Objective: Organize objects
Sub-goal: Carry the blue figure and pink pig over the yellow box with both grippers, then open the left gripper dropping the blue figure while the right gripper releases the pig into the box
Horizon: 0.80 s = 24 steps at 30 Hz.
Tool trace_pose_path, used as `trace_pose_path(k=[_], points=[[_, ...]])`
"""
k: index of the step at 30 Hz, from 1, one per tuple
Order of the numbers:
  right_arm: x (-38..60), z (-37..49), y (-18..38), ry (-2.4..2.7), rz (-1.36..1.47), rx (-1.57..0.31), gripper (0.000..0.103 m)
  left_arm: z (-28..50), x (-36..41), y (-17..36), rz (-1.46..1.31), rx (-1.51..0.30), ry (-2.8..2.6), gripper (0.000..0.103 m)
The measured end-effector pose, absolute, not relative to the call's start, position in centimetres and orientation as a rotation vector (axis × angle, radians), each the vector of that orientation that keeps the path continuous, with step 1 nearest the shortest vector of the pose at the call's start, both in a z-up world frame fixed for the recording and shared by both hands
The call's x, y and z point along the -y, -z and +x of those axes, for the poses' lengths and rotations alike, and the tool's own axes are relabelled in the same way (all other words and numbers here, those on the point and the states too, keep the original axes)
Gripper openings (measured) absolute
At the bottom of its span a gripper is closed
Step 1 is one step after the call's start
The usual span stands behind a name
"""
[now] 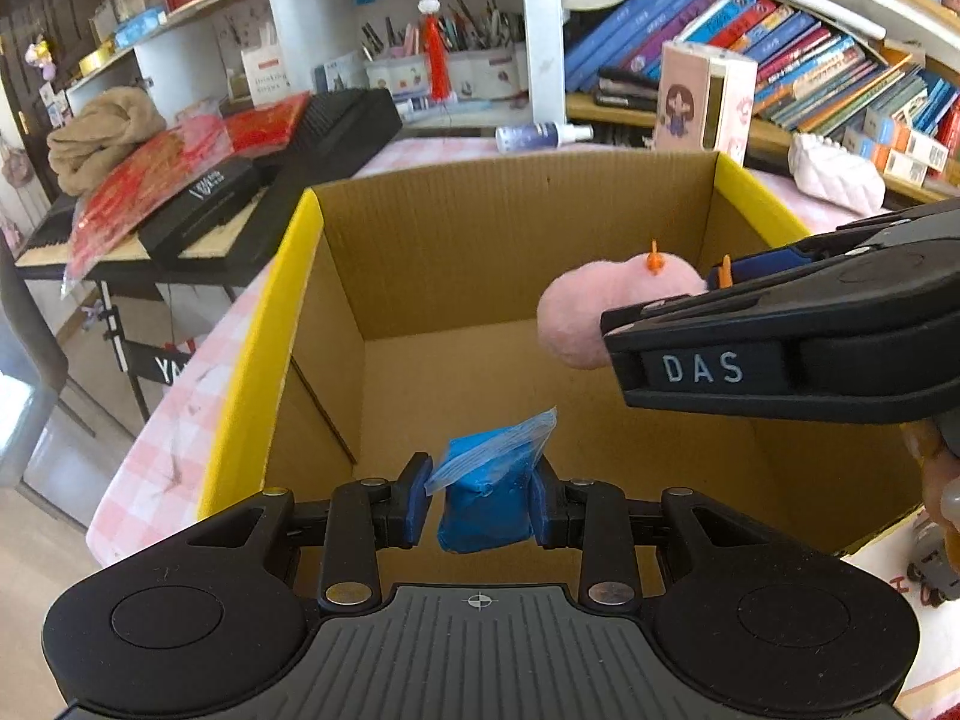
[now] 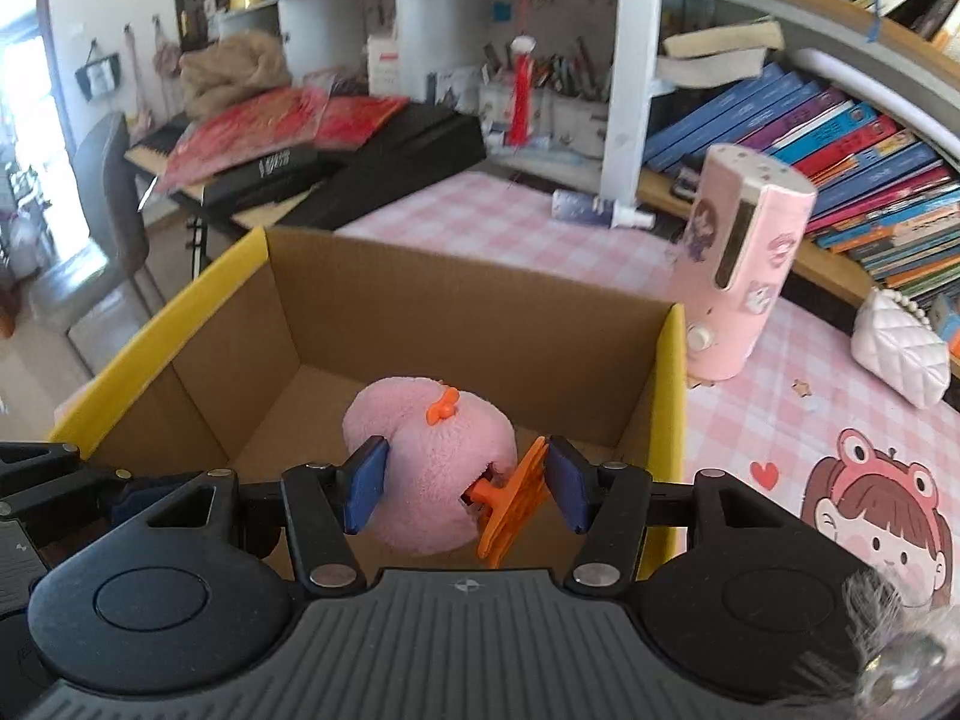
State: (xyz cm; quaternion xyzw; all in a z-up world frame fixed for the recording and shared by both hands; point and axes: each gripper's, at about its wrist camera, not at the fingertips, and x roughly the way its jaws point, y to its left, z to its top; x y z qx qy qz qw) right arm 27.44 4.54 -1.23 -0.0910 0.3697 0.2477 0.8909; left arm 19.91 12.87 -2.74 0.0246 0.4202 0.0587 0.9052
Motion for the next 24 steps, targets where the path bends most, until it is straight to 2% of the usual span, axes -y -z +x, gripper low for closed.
trace_pose_path(k=[20, 24], points=[[-6.3, 27.7, 2.3, -0.505, -0.4, -0.794, 0.057, 20.6, -12.9, 3.3, 0.032, -0.9, -0.127, 0.034], [-5.9, 27.8, 2.0, -0.522, -0.36, -0.787, 0.058, 20.0, -13.0, 2.8, 0.032, -0.864, -0.13, 0.051]])
